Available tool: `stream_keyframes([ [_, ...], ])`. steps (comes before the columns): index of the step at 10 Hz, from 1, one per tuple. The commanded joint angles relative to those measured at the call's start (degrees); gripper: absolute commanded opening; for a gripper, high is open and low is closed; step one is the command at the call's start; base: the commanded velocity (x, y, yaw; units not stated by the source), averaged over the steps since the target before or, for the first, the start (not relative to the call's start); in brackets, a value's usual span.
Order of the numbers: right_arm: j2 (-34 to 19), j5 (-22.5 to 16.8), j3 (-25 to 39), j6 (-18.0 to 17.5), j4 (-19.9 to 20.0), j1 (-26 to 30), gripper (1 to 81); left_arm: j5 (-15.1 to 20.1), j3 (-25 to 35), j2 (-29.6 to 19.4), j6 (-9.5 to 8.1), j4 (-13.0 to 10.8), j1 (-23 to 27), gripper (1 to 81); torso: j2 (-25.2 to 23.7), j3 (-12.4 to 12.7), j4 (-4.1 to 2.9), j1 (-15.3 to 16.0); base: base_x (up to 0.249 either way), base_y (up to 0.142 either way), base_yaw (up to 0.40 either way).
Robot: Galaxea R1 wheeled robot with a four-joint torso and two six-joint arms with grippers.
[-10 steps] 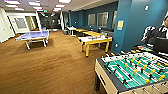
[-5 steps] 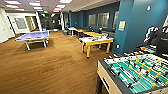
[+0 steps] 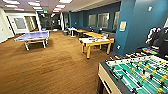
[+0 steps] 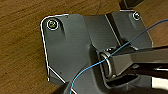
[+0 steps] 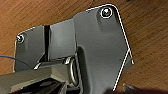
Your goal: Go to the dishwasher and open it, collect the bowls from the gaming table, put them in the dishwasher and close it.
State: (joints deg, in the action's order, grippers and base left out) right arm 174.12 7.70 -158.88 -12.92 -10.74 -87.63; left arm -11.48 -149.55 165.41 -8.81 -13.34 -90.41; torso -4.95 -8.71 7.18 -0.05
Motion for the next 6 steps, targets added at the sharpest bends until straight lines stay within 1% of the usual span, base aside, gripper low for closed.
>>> stream_keyframes([
  [1, 0.0, -2.5, 0.2, 0.2, 0.1, 2.5, 81.1, 2.7, 0.1, -0.5, 0.29, -0.4, 1.8, 81.1, 0.0, 0.0, 0.00, 0.1, 0.147, 0.000, 0.000],
  [6, 0.0, -2.5, 0.2, 0.2, 0.1, 2.5, 81.1, 2.7, 0.0, -0.6, 0.29, -0.5, 1.8, 81.1, 0.0, 0.0, 0.00, 0.1, 0.155, 0.000, 0.000],
])
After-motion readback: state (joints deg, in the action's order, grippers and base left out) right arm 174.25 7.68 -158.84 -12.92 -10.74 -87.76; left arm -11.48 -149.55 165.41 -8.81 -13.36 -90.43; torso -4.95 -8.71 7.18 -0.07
